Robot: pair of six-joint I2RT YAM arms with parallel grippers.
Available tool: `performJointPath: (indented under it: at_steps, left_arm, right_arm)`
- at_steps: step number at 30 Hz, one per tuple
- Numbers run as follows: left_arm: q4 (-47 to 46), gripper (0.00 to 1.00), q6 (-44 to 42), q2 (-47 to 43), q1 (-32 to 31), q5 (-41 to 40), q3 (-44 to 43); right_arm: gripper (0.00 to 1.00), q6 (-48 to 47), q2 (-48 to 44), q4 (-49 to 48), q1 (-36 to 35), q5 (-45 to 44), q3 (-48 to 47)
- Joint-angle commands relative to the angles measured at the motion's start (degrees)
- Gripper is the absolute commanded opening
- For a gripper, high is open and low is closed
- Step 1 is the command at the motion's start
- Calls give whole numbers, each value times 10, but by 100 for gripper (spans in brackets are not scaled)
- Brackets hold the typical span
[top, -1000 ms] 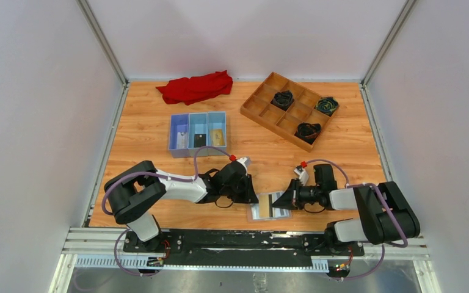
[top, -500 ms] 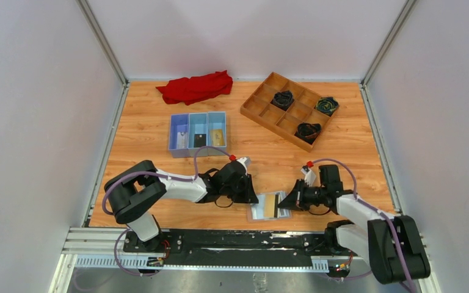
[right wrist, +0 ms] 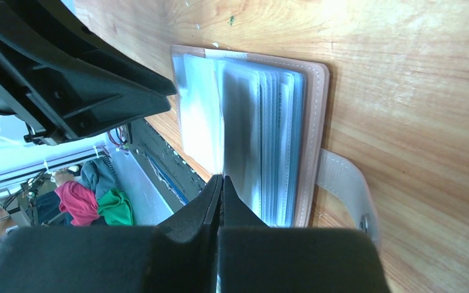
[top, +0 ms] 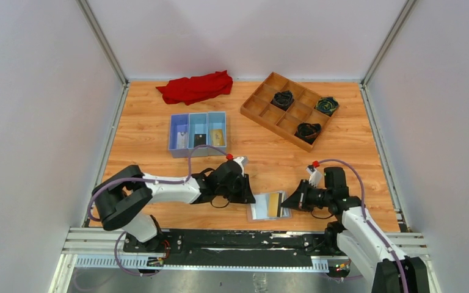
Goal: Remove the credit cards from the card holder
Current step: Remove the credit card from the card holder, then place the credit card in the storage box.
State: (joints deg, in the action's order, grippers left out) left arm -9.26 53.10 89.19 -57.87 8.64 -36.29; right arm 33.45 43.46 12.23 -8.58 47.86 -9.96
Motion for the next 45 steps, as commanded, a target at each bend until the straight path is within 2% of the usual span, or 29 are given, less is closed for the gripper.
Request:
performJointPath:
  at_steps: [1, 9, 13, 16, 18, 21, 25, 29, 33, 39, 45]
  left_arm:
    - [37, 27, -23, -55, 1, -13, -7]
    - [190, 28, -63, -120, 1, -82, -67]
    - [223, 31, -74, -150, 1, -111, -76]
    - [225, 38, -78, -156, 1, -99, -84]
    - [210, 52, -78, -155, 1, -73, -86]
    - [158, 64, -64, -153, 2, -20, -72]
    - [80, 68, -38, -144, 2, 30, -50]
    - [61, 71, -36, -139, 1, 48, -54]
    - [42, 78, -30, -149, 4, 60, -54]
    - [23, 76, -14, -150, 11, 77, -48]
    - [-55, 66, 28, -149, 13, 103, -33]
  right_arm:
    - [0, 8, -31, 35, 9, -8, 0]
    - [0, 17, -76, 43, 10, -7, -6]
    - [0, 17, -89, 52, 9, -8, -19]
    - [0, 17, -95, 56, 10, -6, -31]
    - [0, 19, -98, 56, 9, -2, -40]
    - [0, 33, -100, 36, 8, 16, -51]
    - [0, 73, -102, -24, 8, 56, -51]
    - [0, 143, -99, -134, 8, 116, -33]
    - [0, 184, -101, -195, 7, 147, -29]
    - [0, 226, -96, -255, -2, 167, -24]
    - [0, 227, -96, -260, -16, 162, -21]
